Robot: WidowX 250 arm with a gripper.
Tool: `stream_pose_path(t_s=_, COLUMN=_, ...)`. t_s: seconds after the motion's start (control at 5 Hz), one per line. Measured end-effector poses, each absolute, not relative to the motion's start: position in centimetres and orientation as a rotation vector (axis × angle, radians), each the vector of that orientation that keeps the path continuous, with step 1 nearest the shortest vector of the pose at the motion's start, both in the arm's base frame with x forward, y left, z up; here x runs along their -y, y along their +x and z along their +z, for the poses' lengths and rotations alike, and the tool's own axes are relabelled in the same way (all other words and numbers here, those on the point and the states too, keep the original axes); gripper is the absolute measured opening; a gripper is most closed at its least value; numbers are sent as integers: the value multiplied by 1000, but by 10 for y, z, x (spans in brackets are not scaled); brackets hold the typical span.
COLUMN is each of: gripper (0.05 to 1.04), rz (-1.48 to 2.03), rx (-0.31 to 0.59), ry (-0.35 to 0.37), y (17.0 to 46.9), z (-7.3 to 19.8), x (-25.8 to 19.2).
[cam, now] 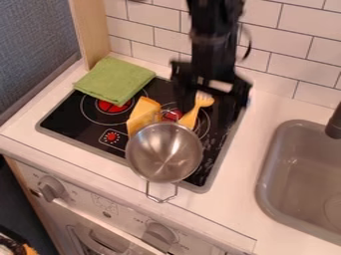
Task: Move the silver pan to the bottom right side of the stove
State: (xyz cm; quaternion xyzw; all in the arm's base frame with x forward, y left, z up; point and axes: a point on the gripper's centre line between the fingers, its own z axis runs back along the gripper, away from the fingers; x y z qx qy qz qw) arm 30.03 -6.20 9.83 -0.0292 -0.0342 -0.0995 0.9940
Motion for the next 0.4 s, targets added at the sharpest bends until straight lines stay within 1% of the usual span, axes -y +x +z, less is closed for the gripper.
stream_pose_path(t_s=0.2, gripper=1000, rz=-148, rx=121, ry=-5, y=304, z=122, x=52)
stream_pose_path(t_s=0.4, gripper=1000, rz=-87, rx=94, ry=-27, y=306, z=120, x=36)
